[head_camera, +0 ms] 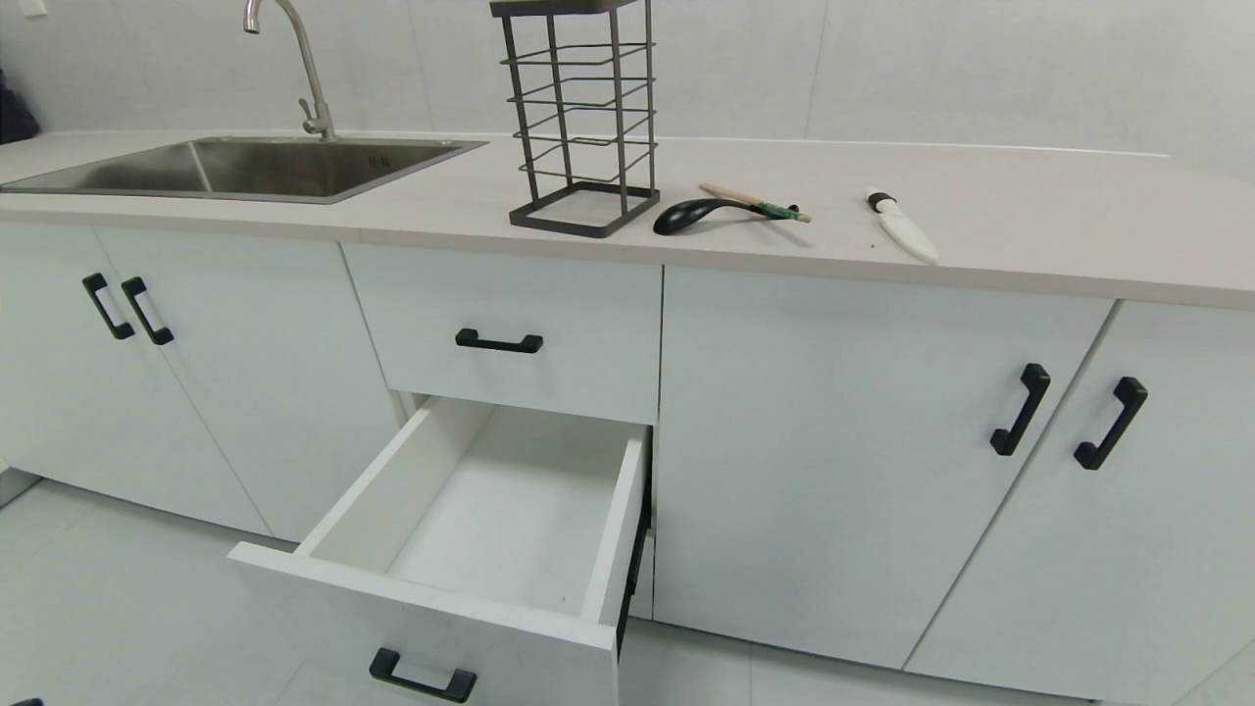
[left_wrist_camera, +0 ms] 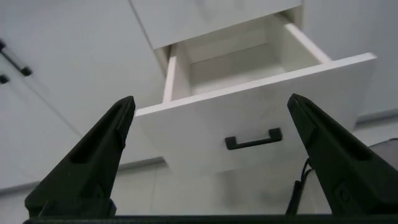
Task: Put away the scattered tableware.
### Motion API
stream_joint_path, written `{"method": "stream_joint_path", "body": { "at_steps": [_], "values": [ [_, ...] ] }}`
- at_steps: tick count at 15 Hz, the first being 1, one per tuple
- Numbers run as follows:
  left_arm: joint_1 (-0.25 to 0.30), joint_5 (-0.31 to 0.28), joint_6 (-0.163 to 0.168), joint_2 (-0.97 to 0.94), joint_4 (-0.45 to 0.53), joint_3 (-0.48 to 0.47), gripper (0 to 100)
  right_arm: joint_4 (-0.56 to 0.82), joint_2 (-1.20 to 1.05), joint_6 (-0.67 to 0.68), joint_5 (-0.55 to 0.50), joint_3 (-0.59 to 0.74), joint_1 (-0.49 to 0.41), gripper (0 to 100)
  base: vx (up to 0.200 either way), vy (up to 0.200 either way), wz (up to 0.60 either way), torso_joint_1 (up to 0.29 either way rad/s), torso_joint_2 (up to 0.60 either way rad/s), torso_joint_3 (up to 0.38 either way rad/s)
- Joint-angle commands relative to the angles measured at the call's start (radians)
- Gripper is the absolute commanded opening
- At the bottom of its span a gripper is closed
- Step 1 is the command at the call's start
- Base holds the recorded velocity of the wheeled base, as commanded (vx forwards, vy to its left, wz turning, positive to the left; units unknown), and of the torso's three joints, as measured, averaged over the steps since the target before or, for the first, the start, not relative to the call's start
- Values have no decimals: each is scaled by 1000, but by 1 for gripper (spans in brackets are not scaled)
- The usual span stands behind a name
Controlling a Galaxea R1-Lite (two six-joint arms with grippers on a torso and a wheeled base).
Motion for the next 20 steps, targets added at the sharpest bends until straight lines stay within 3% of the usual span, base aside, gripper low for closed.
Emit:
{"method": "stream_joint_path", "body": {
  "at_steps": [1, 3, 4, 5, 6, 7, 8, 9, 10, 11, 12, 16, 18, 20],
  "values": [
    [3, -99, 17, -63, -4, 1, 100, 0, 1, 0, 0, 0, 0, 0, 0, 0, 0, 0, 0, 0],
    [3, 71, -41, -63, -4, 1, 100, 0, 1, 0, 0, 0, 0, 0, 0, 0, 0, 0, 0, 0],
    [3, 241, -109, -63, 2, 1, 100, 0, 1, 0, 0, 0, 0, 0, 0, 0, 0, 0, 0, 0],
    [3, 298, -164, -63, 5, 1, 100, 0, 1, 0, 0, 0, 0, 0, 0, 0, 0, 0, 0, 0],
    [5, 340, -184, -63, 3, 1, 100, 0, 1, 0, 0, 0, 0, 0, 0, 0, 0, 0, 0, 0],
    [5, 353, -138, -63, -10, 1, 100, 0, 1, 0, 0, 0, 0, 0, 0, 0, 0, 0, 0, 0],
    [6, 353, -44, -63, -76, 1, 100, 0, 1, 0, 0, 0, 0, 0, 0, 0, 0, 0, 0, 0],
    [5, 353, -66, -63, -20, 1, 100, 0, 1, 0, 0, 0, 0, 0, 0, 0, 0, 0, 0, 0],
    [3, 341, -121, -63, -1, 1, 100, 0, 1, 0, 0, 0, 0, 0, 0, 0, 0, 0, 0, 0],
    [3, 301, -156, -63, -3, 1, 100, 0, 1, 0, 0, 0, 0, 0, 0, 0, 0, 0, 0, 0],
    [3, 211, -207, -63, 66, 1, 100, 0, 1, 0, 0, 0, 0, 0, 0, 0, 0, 0, 0, 0],
    [3, 226, -231, -63, 59, 1, 100, 0, 1, 0, 0, 0, 0, 0, 0, 0, 0, 0, 0, 0],
    [3, 229, -271, -63, 62, 1, 100, 0, 1, 0, 0, 0, 0, 0, 0, 0, 0, 0, 0, 0],
    [3, 231, -276, -63, 62, 1, 100, 0, 1, 0, 0, 0, 0, 0, 0, 0, 0, 0, 0, 0]
  ]
}}
